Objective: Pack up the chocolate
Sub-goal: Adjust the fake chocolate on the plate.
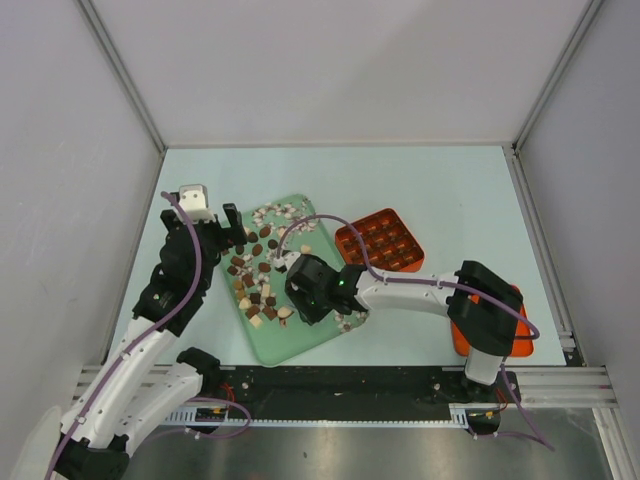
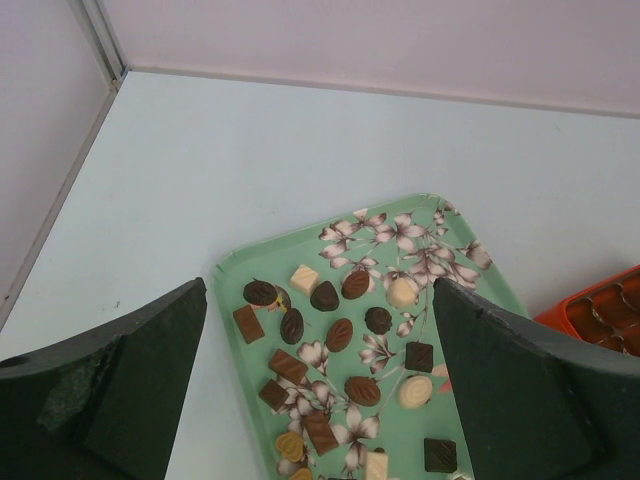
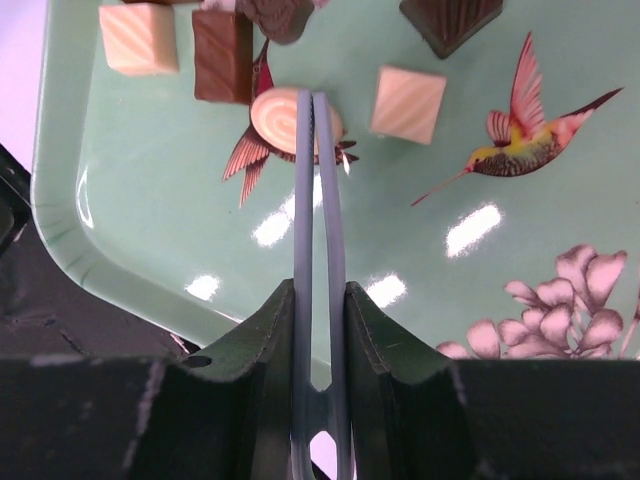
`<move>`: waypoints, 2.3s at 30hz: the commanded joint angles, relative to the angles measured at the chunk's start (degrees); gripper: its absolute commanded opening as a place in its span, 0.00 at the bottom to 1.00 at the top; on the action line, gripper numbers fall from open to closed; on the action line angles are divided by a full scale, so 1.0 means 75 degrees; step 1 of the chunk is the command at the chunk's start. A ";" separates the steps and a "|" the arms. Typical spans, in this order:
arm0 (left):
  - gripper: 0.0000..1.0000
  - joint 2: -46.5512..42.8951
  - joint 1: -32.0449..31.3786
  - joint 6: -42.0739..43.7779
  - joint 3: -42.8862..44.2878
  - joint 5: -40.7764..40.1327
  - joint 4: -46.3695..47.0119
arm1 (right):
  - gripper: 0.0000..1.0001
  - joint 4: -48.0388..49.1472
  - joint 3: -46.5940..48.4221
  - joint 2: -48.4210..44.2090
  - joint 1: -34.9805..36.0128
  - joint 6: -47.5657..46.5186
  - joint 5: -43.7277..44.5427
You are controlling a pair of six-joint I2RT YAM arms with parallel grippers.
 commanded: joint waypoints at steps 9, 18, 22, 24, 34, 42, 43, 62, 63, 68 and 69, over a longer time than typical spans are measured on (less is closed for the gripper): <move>1.00 -0.0025 0.0029 0.0191 -0.0018 0.0009 0.0221 | 0.27 -0.1047 0.0243 -0.0117 -0.0198 -0.0032 0.0789; 1.00 0.0033 0.0029 0.0180 -0.0018 0.0091 0.0221 | 0.25 -0.1212 0.0220 -0.0352 -0.0233 -0.0290 0.1236; 1.00 0.0045 0.0029 0.0180 -0.0018 0.0103 0.0221 | 0.26 -0.1060 0.0150 -0.0504 -0.0069 -0.0887 0.1211; 1.00 0.0045 0.0028 0.0180 -0.0018 0.0126 0.0221 | 0.27 -0.1025 0.0103 -0.0539 -0.0010 -0.1321 0.1247; 1.00 0.0057 0.0028 0.0203 -0.0006 0.0150 0.0222 | 0.28 -0.0744 0.0056 -0.0762 -0.0116 -0.1568 0.1235; 1.00 0.0033 0.0028 0.0215 -0.0017 0.0162 0.0210 | 0.34 -0.0509 -0.0073 -0.0691 -0.0174 -0.2036 0.1282; 1.00 0.0033 0.0028 0.0203 -0.0018 0.0161 0.0210 | 0.34 -0.0474 -0.0096 -0.0726 -0.0221 -0.2187 0.1259; 1.00 0.0033 0.0028 0.0238 -0.0018 0.0150 0.0221 | 0.37 -0.0075 -0.0518 -0.0773 -0.0620 -0.2986 0.0274; 1.00 0.0045 0.0028 0.0238 -0.0018 0.0150 0.0210 | 0.37 -0.0052 -0.0541 -0.0762 -0.0631 -0.2997 0.0239; 1.00 0.0045 0.0028 0.0238 -0.0018 0.0150 0.0210 | 0.38 0.0007 -0.0635 -0.0727 -0.0678 -0.3009 0.0274; 1.00 0.0045 0.0028 0.0250 -0.0018 0.0150 0.0221 | 0.38 0.0030 -0.0647 -0.0715 -0.0690 -0.2998 0.0274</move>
